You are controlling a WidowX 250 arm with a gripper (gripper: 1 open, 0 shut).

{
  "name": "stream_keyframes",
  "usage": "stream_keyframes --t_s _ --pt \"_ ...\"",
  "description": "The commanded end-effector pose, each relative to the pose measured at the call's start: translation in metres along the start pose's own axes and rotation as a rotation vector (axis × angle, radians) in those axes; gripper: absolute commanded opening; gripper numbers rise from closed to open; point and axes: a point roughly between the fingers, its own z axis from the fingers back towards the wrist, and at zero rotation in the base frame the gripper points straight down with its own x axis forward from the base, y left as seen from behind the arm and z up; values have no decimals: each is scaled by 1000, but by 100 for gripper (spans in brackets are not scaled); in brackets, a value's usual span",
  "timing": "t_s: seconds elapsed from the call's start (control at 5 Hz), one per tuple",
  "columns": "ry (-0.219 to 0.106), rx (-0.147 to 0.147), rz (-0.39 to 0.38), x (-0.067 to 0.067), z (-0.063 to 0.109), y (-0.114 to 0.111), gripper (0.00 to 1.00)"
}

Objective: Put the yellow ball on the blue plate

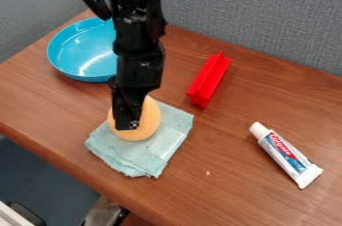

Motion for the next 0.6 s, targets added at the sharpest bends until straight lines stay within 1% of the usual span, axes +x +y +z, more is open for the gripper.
stream_keyframes --t_s 0.0,0.2,0.4 --pt "-39 7 10 1 15 6 0" --pt "-67 25 28 0 32 11 0" --pt "-102 74 74 -6 63 22 0"
